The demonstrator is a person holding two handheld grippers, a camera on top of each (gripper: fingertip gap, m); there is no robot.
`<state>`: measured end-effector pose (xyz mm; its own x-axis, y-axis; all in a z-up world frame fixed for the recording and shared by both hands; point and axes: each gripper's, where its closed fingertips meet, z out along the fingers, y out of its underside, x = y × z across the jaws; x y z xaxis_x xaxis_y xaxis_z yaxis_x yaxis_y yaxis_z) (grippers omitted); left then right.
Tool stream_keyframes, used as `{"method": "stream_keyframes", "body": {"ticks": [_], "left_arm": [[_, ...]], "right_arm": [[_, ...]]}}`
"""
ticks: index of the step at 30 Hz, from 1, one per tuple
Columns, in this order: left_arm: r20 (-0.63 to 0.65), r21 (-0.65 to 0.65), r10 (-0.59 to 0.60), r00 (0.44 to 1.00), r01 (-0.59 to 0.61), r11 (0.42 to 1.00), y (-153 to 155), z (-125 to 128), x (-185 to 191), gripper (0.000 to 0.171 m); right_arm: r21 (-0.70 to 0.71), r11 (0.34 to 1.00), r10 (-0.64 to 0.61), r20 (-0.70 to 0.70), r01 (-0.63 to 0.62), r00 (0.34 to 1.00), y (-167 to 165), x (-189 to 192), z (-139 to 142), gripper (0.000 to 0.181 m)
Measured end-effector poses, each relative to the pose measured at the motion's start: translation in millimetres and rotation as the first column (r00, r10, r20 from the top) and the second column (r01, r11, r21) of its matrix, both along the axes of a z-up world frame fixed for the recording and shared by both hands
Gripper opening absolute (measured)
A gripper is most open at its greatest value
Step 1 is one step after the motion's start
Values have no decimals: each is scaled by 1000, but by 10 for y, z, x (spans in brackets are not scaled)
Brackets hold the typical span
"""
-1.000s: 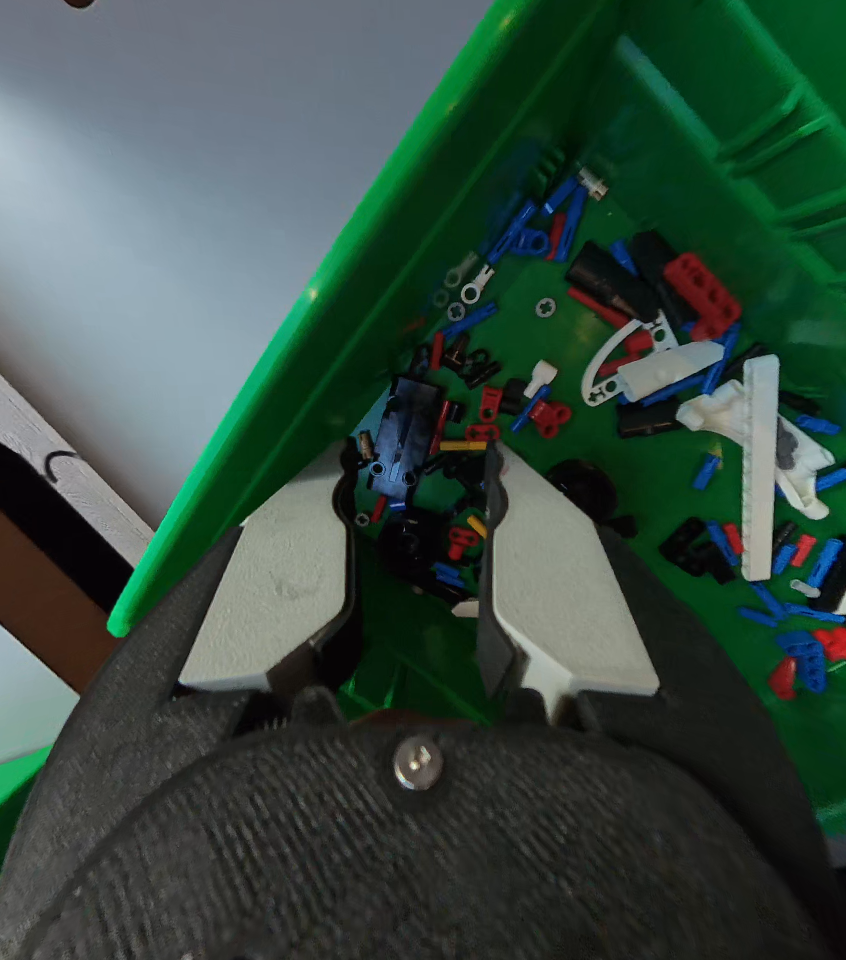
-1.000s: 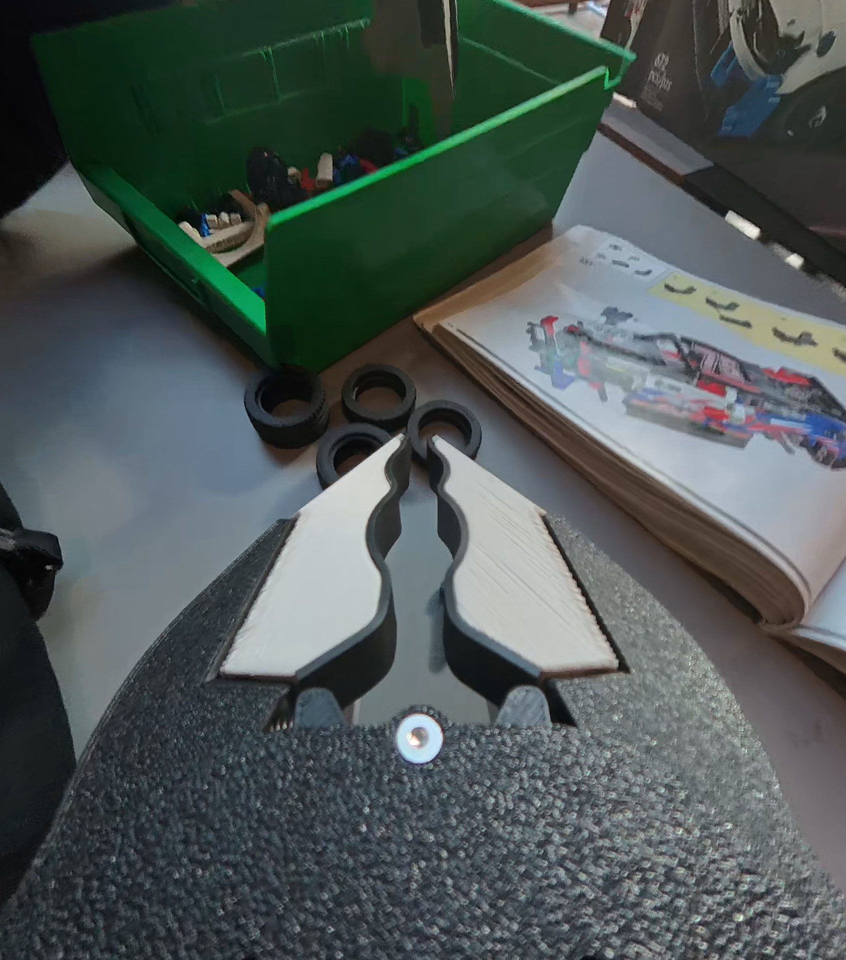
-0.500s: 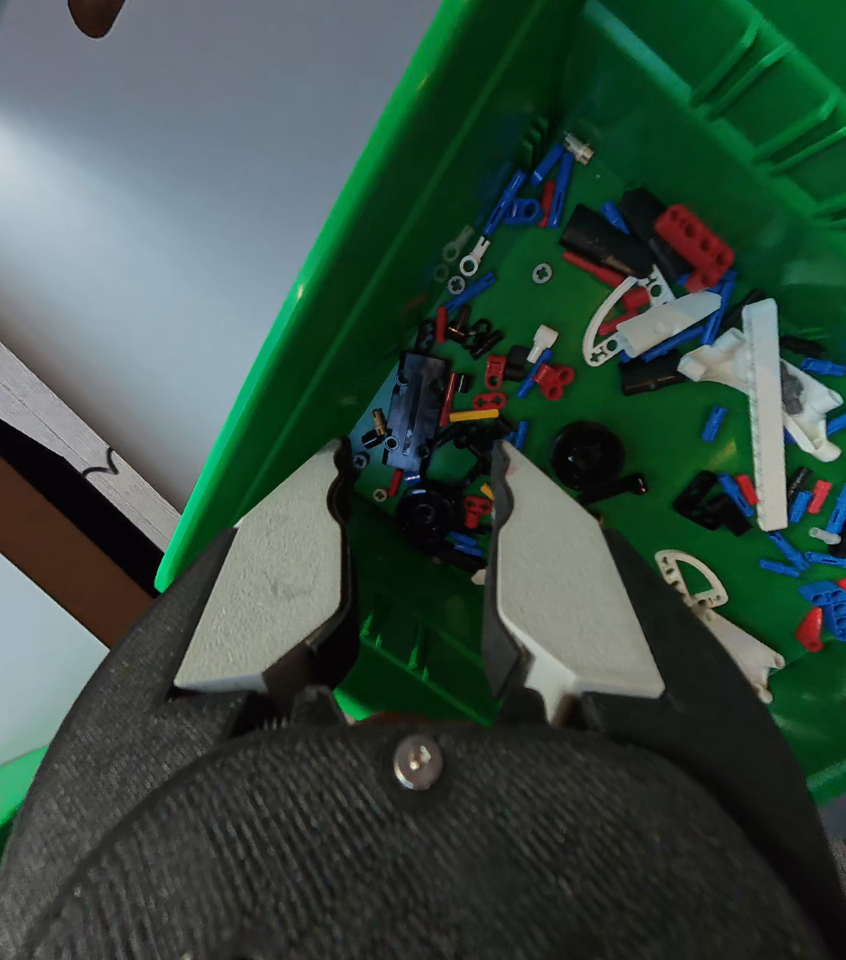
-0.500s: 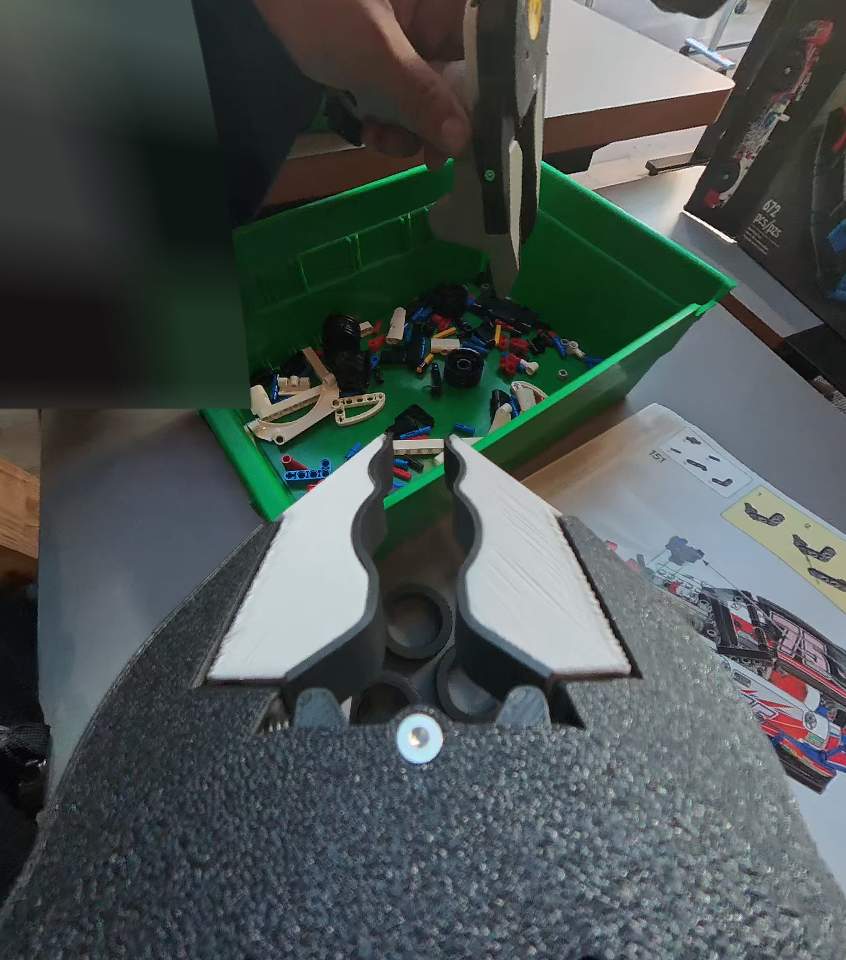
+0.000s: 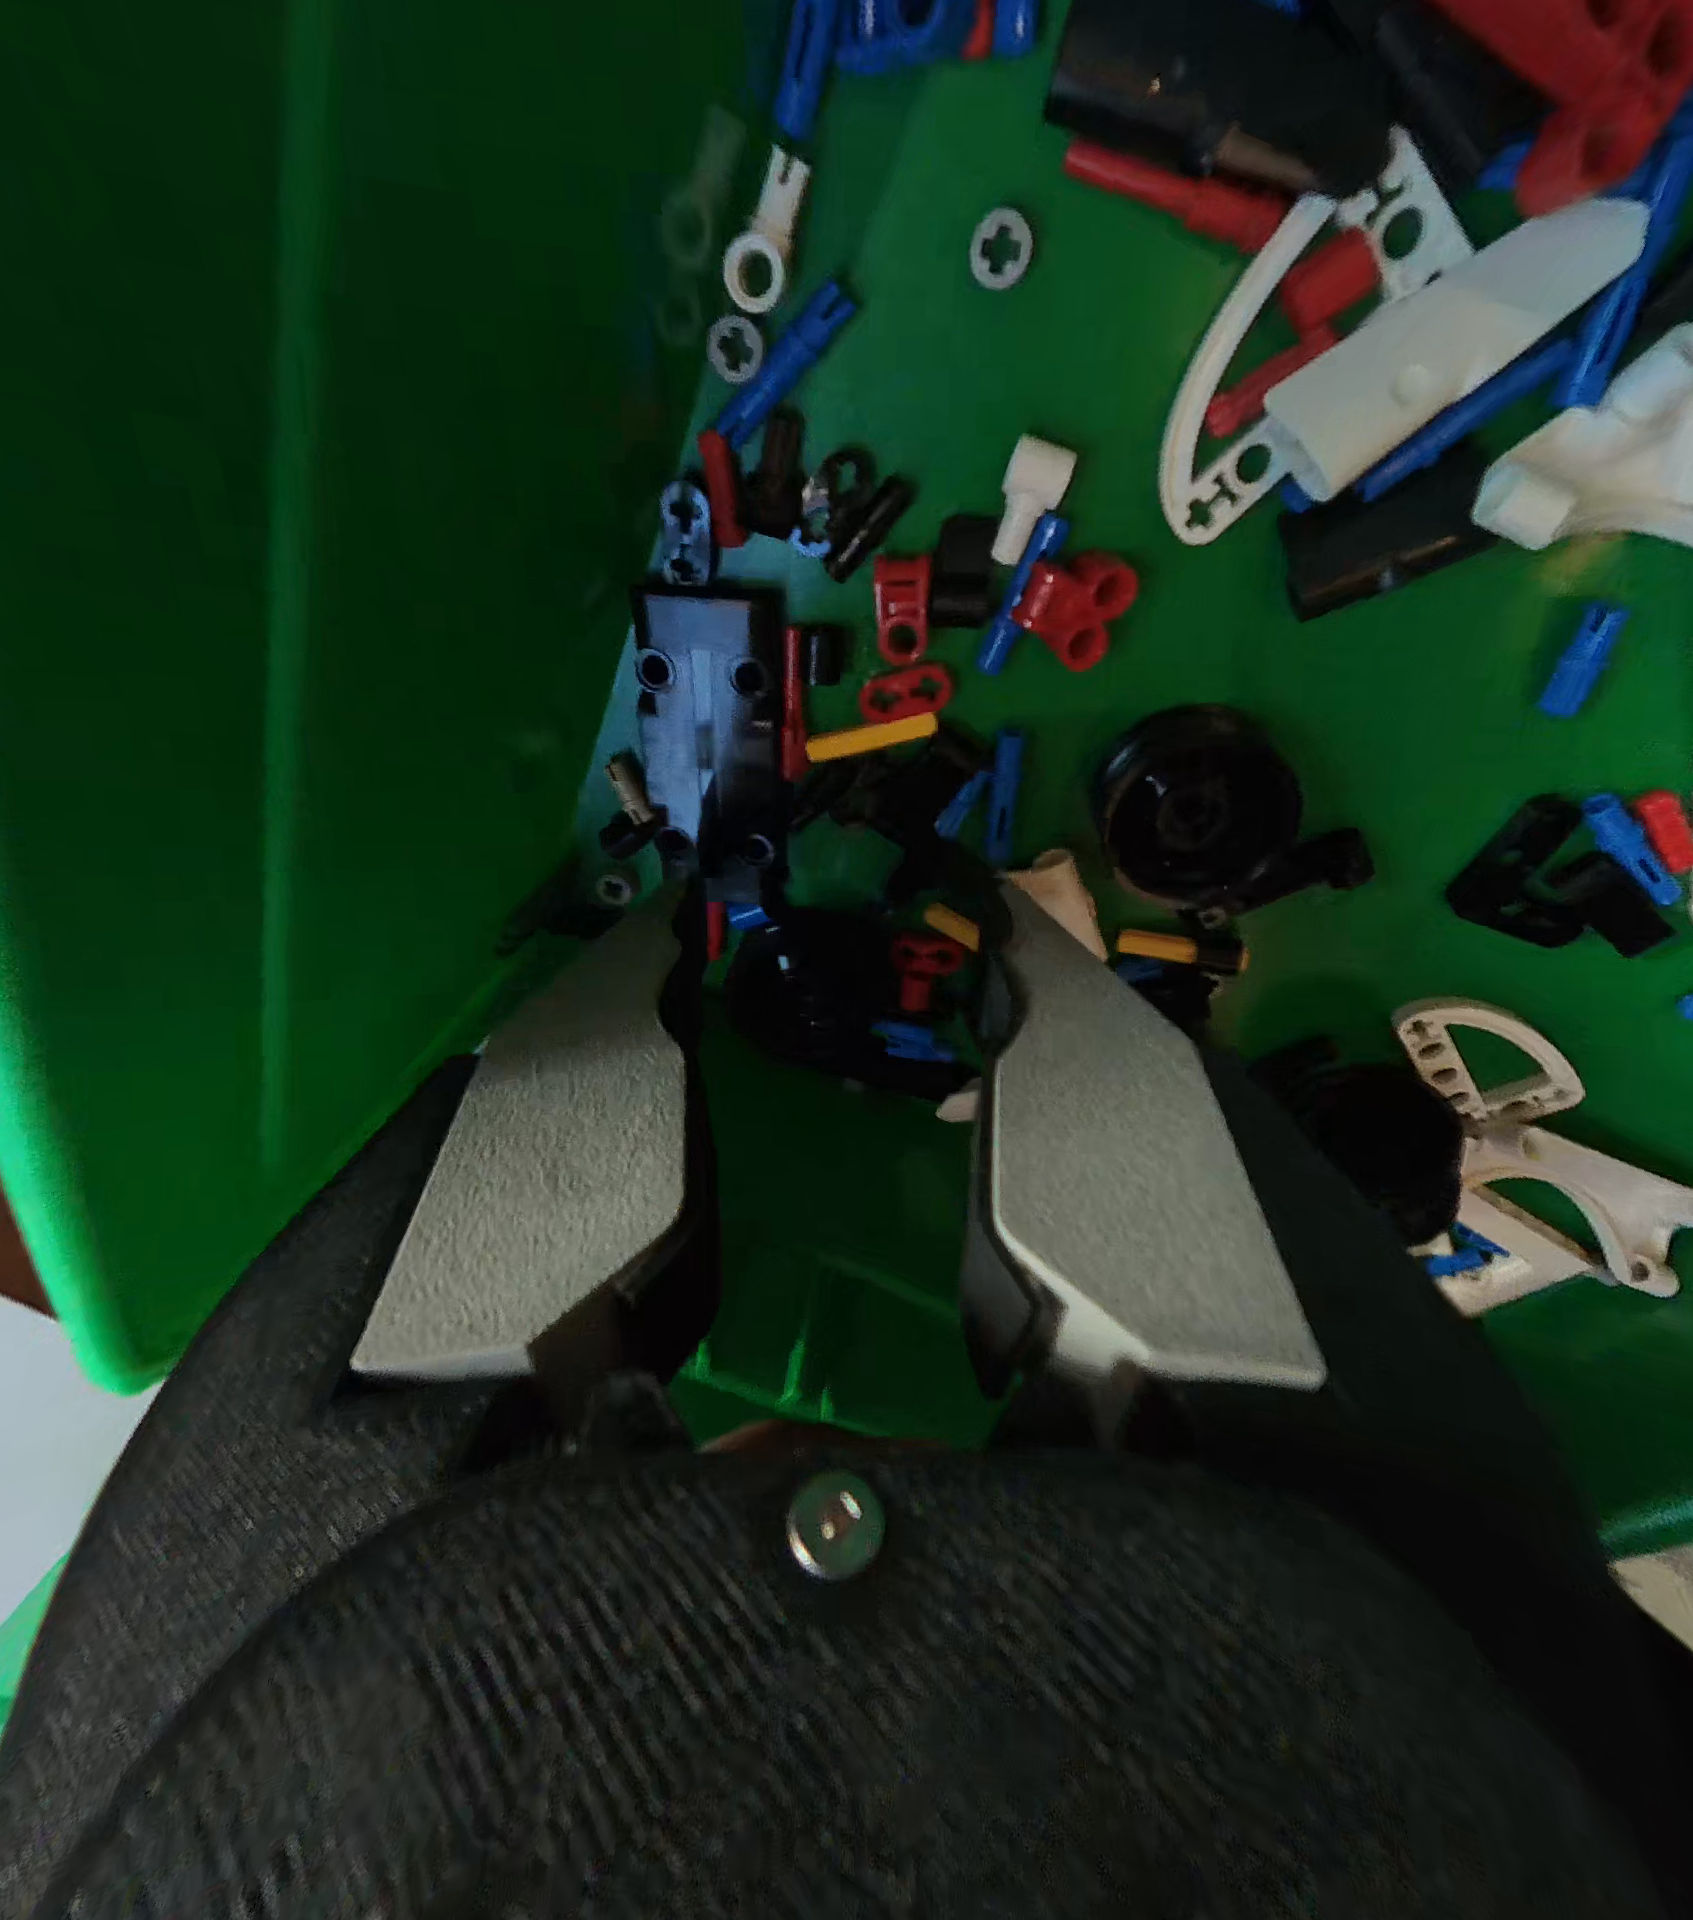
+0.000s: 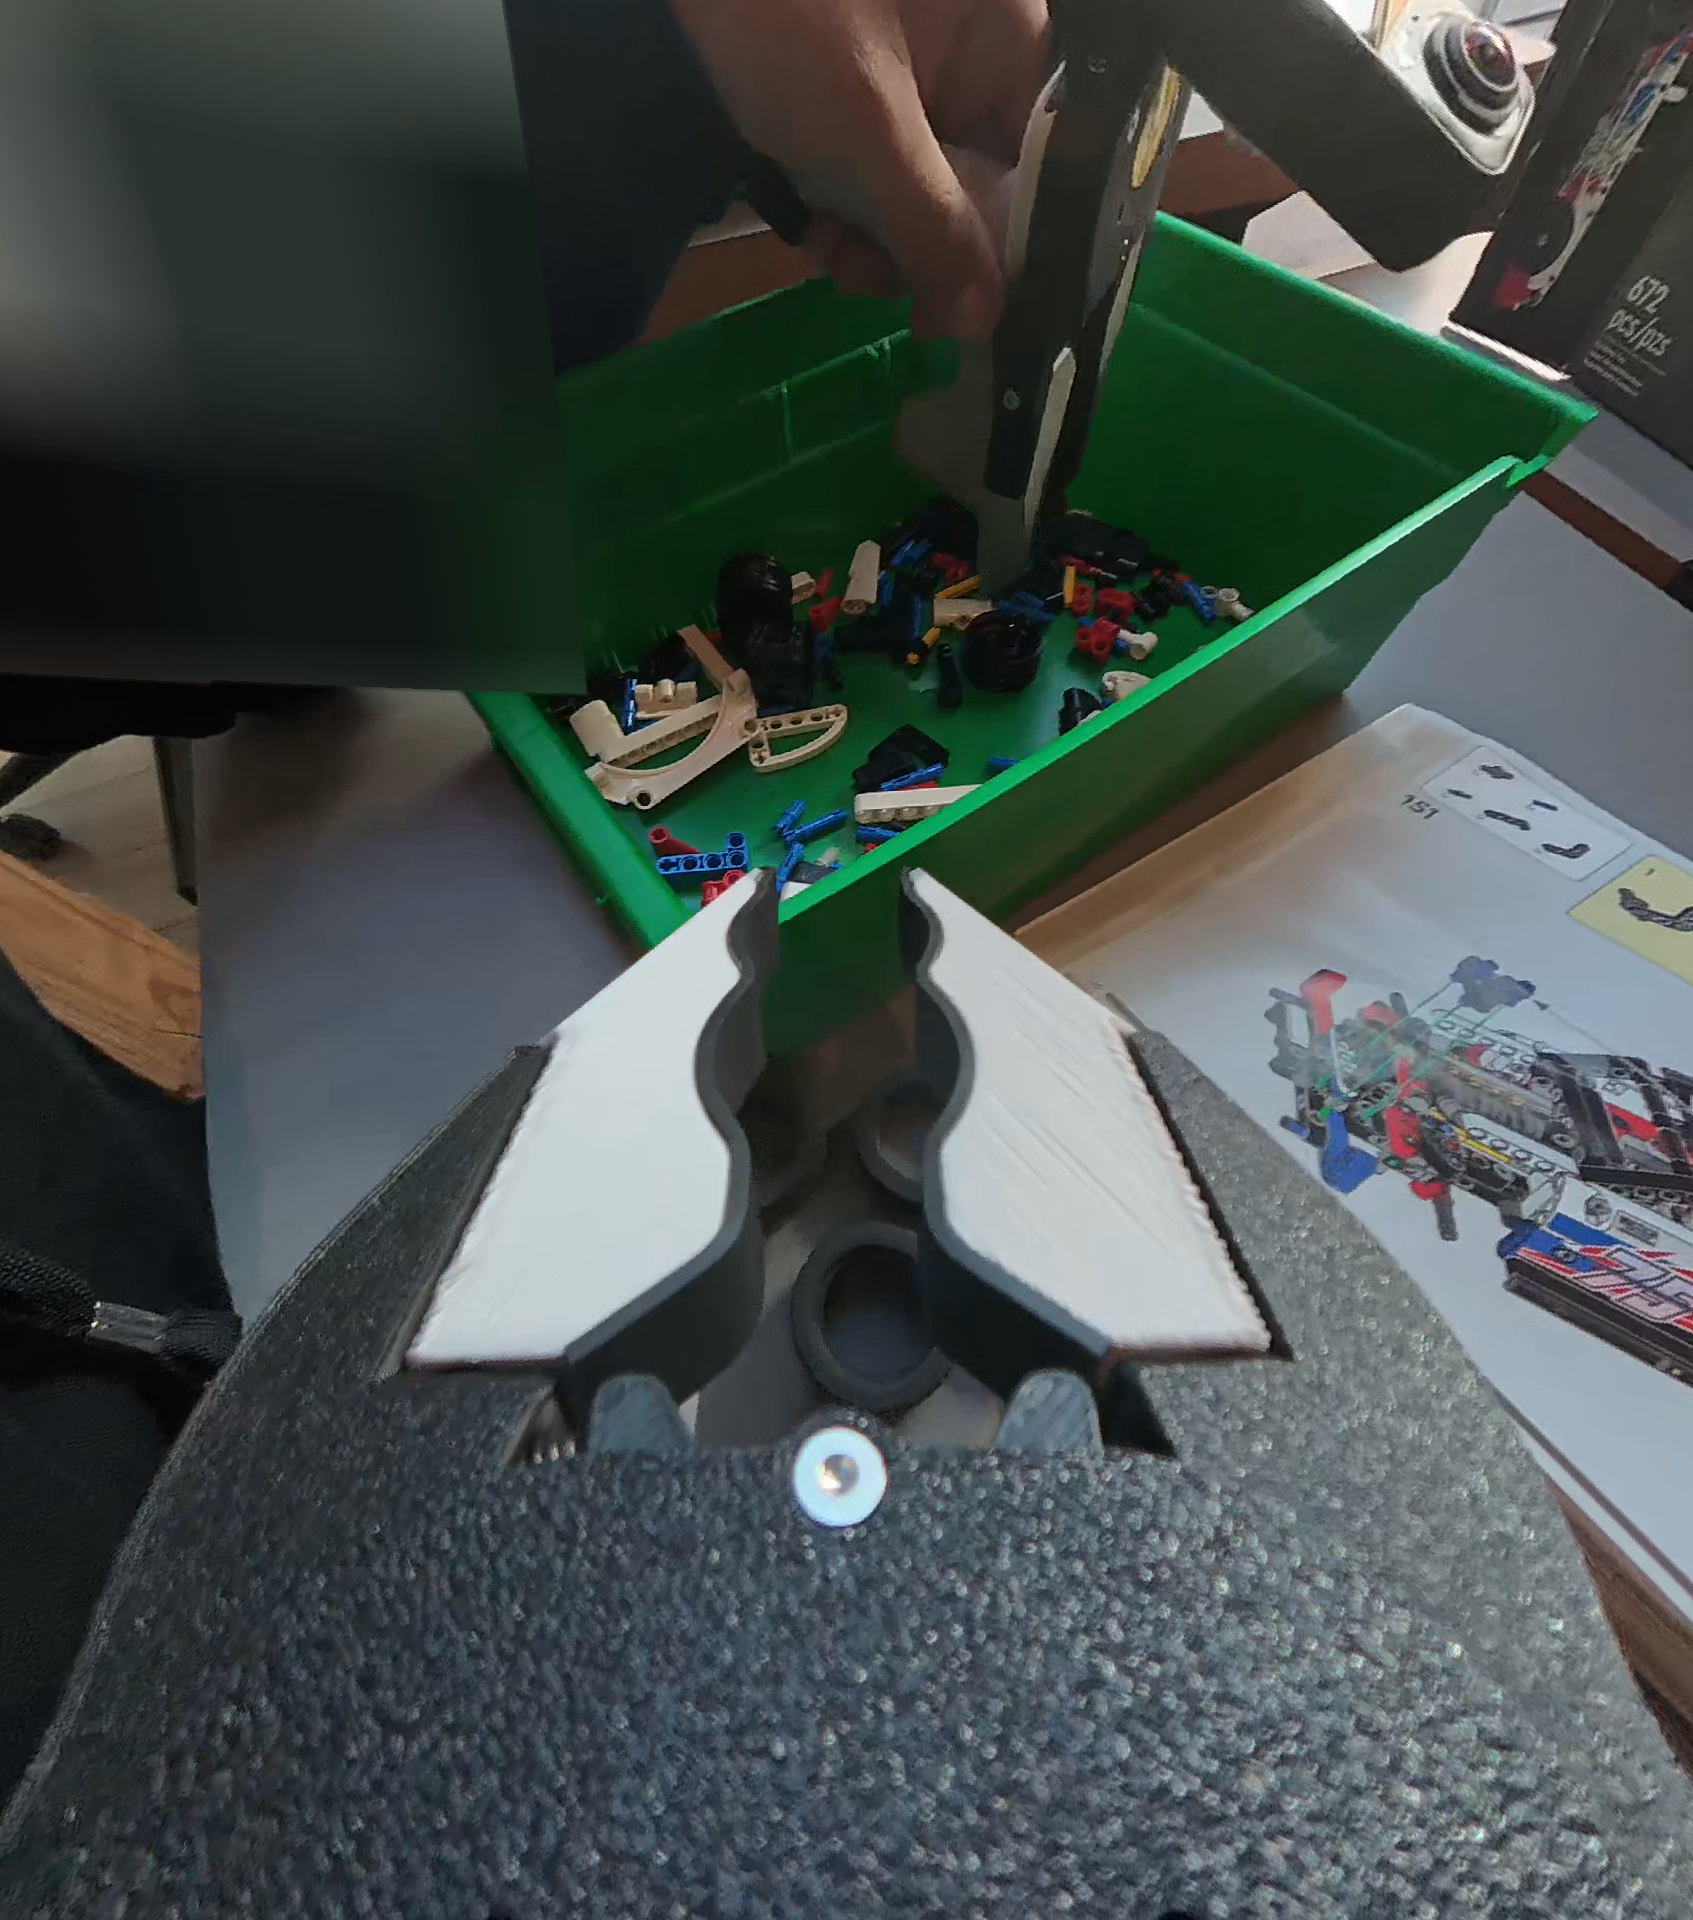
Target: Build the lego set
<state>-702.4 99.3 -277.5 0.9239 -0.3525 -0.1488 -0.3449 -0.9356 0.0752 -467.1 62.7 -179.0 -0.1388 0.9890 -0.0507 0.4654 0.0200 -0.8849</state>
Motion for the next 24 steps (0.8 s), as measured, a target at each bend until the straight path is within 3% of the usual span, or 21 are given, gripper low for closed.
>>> {"method": "stream_keyframes", "body": {"ticks": [6, 8, 9, 10, 13, 16, 20, 24], "left_arm": [[8, -59, -45, 999, 46, 997, -92, -42, 79, 63], [43, -92, -117, 992, 121, 988, -176, -41, 227, 70], [94, -102, -168, 981, 177, 979, -224, -38, 360, 52], [134, -102, -223, 966, 237, 966, -262, -34, 476, 49], [92, -82, -333, 938, 341, 937, -311, 11, 485, 60], [108, -111, -346, 932, 357, 927, -495, 77, 446, 65], [135, -210, -353, 926, 375, 903, -805, 89, 452, 49], [146, -187, -397, 906, 419, 888, -833, 133, 510, 45]], "right_arm": [[-76, 997, 17, 19, -16, 1000, -86, 20, -127, 32], [-79, 997, 24, 13, -23, 1000, -115, 7, -135, 32], [-78, 997, 29, 11, -28, 1000, -127, 0, -138, 32], [-77, 997, 33, 9, -32, 999, -136, -7, -142, 32], [-73, 997, 38, 9, -37, 999, -137, -18, -156, 31], [-82, 996, 38, 4, -38, 999, -121, -24, -161, 31], [-103, 994, 37, -3, -37, 999, -87, -34, -176, 31], [-109, 993, 46, -4, -46, 999, -84, -35, -176, 31]]}}
